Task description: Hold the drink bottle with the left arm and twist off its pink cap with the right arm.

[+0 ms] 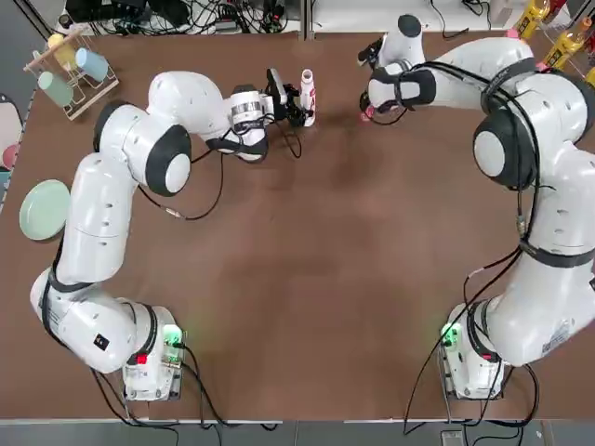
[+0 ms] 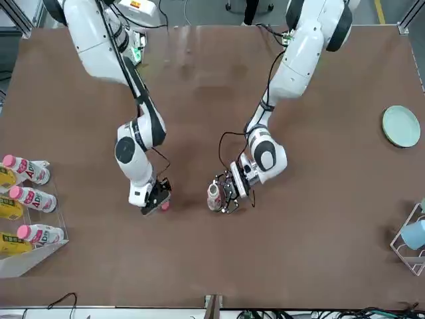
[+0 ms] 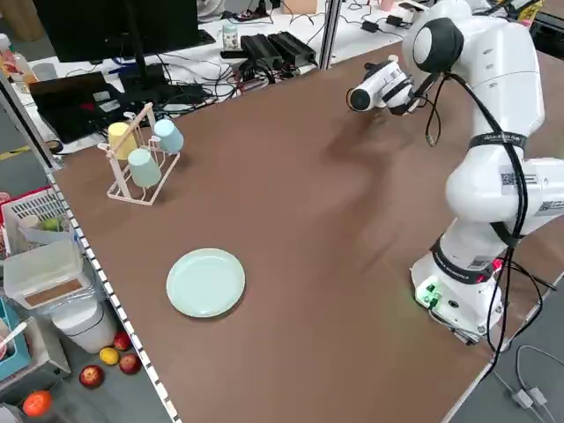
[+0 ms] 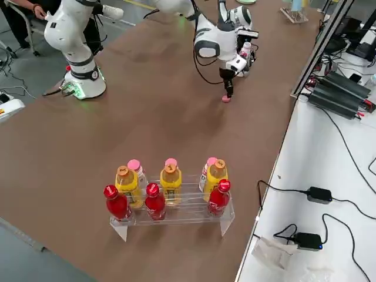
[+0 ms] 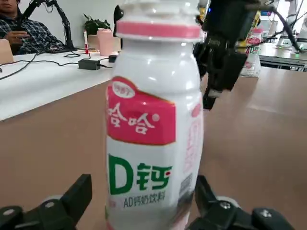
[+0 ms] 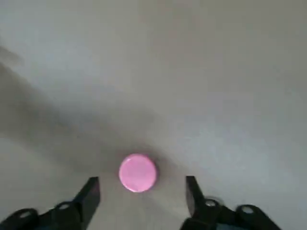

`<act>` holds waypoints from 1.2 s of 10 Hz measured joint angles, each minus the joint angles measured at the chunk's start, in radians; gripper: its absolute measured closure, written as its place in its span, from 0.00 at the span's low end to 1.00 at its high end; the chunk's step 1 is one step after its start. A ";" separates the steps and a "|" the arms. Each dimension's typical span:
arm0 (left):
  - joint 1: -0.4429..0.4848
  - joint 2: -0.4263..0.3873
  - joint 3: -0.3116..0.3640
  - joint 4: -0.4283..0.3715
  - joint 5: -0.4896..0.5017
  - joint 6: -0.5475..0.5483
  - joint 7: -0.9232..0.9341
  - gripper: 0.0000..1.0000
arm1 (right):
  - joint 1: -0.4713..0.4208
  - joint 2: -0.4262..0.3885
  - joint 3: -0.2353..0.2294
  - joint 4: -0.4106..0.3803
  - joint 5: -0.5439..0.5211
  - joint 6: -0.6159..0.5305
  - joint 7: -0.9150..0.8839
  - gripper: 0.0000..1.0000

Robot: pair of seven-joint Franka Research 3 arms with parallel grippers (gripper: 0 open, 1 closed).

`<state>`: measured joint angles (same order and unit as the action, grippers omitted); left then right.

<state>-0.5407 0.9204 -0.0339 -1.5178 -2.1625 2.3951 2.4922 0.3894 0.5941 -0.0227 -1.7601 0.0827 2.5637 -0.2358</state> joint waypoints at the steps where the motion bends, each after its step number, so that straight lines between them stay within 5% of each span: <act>1: 0.000 0.000 0.001 0.000 0.000 0.000 -0.003 0.03 | -0.023 -0.055 -0.001 0.013 0.000 -0.072 0.000 0.00; 6: 0.002 0.000 0.060 -0.005 0.016 0.000 -0.096 0.01 | -0.108 -0.239 -0.021 0.160 -0.001 -0.576 0.018 0.00; 10: 0.004 -0.004 0.094 -0.009 0.088 0.000 -0.244 0.01 | -0.130 -0.403 -0.176 0.292 -0.015 -0.981 0.169 0.00; 12: 0.004 -0.004 0.094 -0.013 0.088 0.000 -0.255 0.01 | -0.141 -0.507 -0.197 0.313 -0.045 -1.132 0.197 0.00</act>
<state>-0.5364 0.9165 0.0604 -1.5305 -2.0741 2.3952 2.2371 0.2487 0.0869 -0.2194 -1.4471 0.0377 1.4313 -0.0393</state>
